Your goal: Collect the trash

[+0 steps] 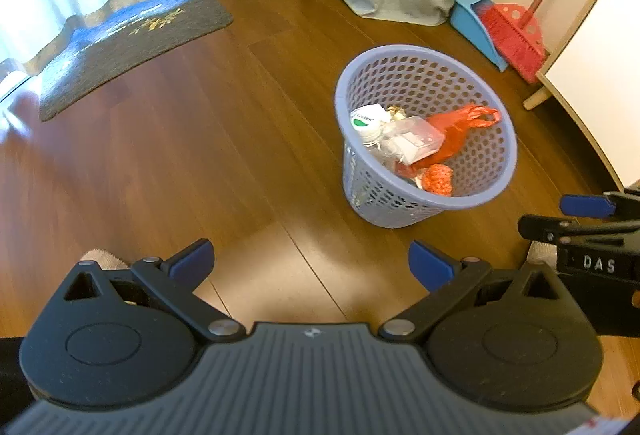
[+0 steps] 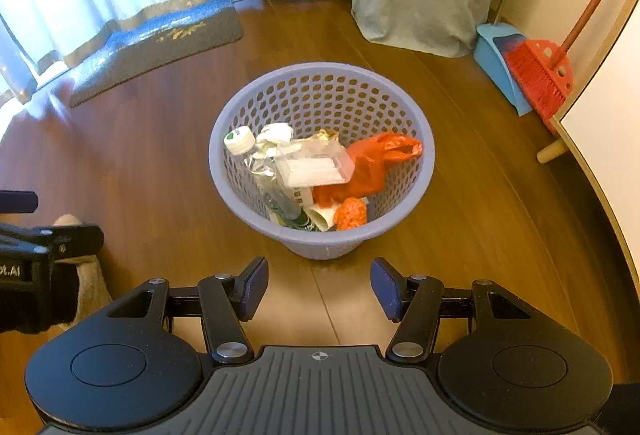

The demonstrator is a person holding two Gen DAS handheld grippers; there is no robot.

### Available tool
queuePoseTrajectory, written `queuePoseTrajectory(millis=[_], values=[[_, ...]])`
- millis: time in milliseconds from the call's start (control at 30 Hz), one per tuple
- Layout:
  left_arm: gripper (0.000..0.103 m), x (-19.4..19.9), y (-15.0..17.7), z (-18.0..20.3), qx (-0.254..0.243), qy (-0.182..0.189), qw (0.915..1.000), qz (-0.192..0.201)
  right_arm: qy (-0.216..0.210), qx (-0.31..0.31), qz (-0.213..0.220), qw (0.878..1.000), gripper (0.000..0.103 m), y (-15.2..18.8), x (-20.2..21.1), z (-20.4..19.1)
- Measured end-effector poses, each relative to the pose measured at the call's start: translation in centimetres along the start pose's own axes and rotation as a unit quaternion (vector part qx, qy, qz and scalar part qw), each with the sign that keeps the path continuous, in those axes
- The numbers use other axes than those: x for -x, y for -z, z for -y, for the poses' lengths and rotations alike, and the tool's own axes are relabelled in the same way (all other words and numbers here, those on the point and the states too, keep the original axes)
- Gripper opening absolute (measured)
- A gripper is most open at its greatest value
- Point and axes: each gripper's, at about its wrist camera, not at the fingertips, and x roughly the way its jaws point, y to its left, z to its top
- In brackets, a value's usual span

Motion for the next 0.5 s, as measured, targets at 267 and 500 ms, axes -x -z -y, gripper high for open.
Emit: queuePoseTrajectory(millis=[267,500], values=[[0.101,-0.9,-0.3,0.1,0.005,-0.003,1.0000,-0.008,-0.007,0.008,-0.010,1.000,0.054,0.3,-1.0,-0.5],[0.102,-1.4,-0.4,0.1,0.008,-0.004,0.9998,-0.018,-0.008,0.006,-0.015,1.000,0.054,0.2,-1.6,-0.6]])
